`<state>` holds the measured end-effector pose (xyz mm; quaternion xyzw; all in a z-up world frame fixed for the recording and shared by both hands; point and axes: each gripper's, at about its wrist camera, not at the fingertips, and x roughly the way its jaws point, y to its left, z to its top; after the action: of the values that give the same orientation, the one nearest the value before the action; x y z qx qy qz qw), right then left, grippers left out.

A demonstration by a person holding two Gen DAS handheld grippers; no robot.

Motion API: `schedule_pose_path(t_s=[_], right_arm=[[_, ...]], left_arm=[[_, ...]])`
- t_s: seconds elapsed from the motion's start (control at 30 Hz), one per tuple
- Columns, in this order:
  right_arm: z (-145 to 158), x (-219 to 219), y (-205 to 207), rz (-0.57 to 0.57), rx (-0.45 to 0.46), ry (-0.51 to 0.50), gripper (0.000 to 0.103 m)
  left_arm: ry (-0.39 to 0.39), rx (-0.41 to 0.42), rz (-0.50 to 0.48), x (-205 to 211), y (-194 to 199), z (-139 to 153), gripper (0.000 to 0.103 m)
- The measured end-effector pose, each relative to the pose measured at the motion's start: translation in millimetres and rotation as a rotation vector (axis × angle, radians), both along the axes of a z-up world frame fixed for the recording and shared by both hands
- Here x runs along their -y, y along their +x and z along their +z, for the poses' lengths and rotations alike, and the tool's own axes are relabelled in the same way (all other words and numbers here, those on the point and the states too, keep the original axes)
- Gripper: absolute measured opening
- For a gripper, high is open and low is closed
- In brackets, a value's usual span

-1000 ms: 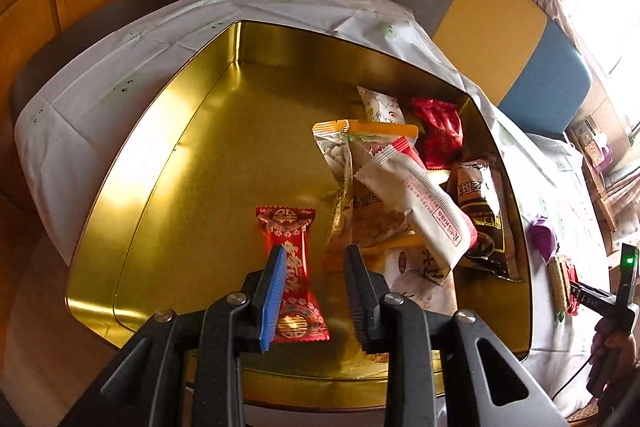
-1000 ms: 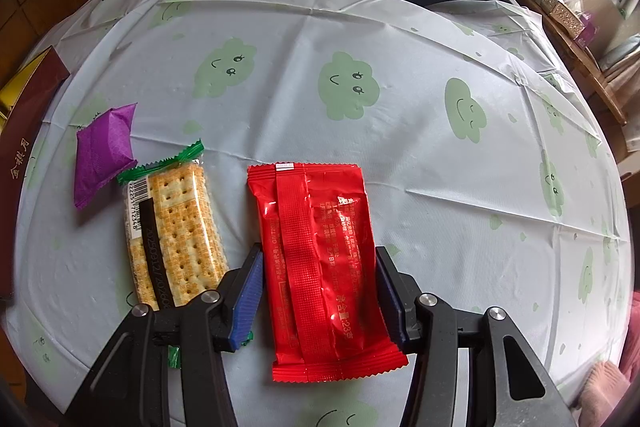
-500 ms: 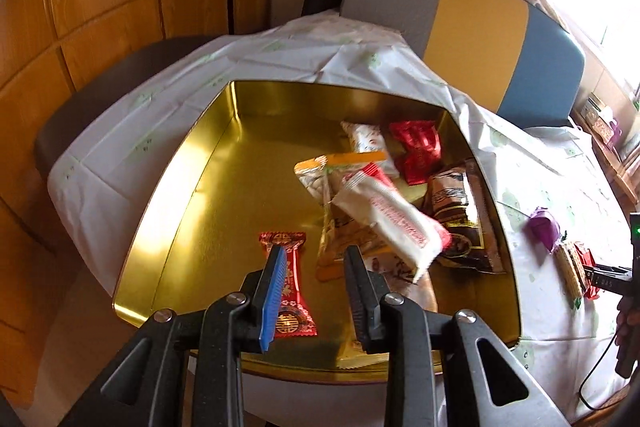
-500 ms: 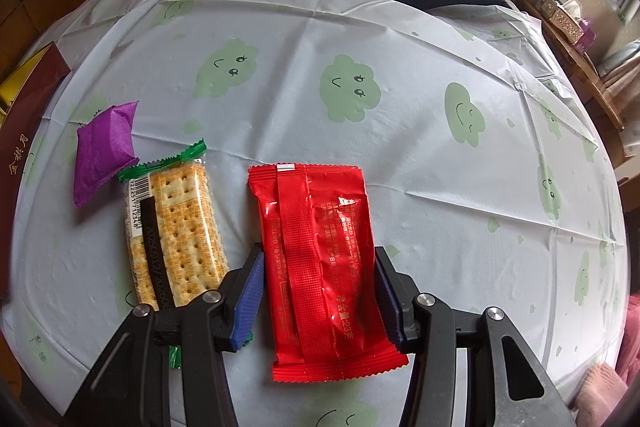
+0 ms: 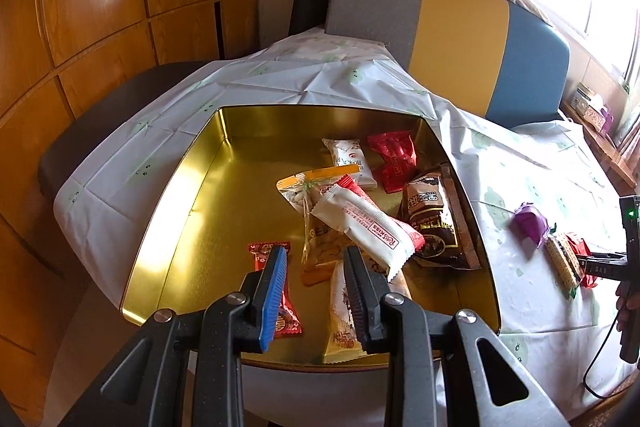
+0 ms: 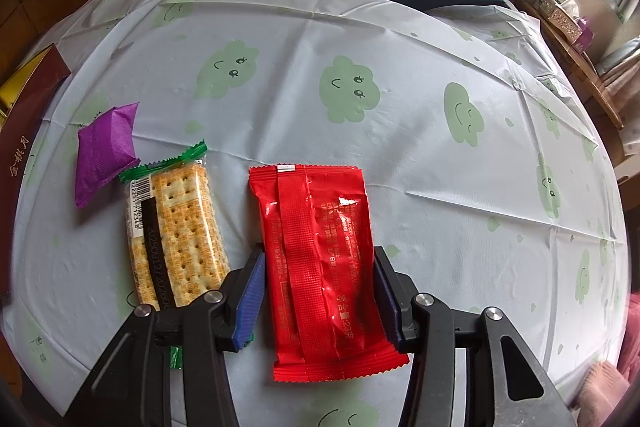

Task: Organize snacks
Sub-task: 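Carry the red bar toward the gold tin with the right gripper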

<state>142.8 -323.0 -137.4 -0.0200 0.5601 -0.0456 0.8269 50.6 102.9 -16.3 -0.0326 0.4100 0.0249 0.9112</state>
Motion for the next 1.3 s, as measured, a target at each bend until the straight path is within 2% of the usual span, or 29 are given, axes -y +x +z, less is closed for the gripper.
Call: schedule_pose_path(t_s=[0.53, 0.73, 1.0, 1.13, 1.3], right_arm=[[-0.3, 2.8, -1.7, -0.023, 0.009, 0.018, 0.049], [1.9, 15.0, -1.2, -0.071, -0.001, 0.086, 0.047], [36.7, 23.7, -4.6, -0.116, 0.104, 0.153, 0.046], [56.0, 5.8, -2.3, -0.078, 0.138, 0.199, 0.046], [76.1, -59.5, 6.1, 0.043, 0.158, 0.255, 0.046]], left_arm=[[-0.001, 0.017, 0.017, -6.9, -9.1, 4.2, 0.030], [-0.007, 0.021, 0.024, -11.9, -10.8, 5.6, 0.030], [-0.014, 0.020, 0.033, -17.3, -11.9, 3.9, 0.030], [-0.020, 0.019, 0.037, -19.0, -11.6, 2.6, 0.030], [-0.024, 0.017, 0.042, -22.6, -12.1, 0.9, 0.030]])
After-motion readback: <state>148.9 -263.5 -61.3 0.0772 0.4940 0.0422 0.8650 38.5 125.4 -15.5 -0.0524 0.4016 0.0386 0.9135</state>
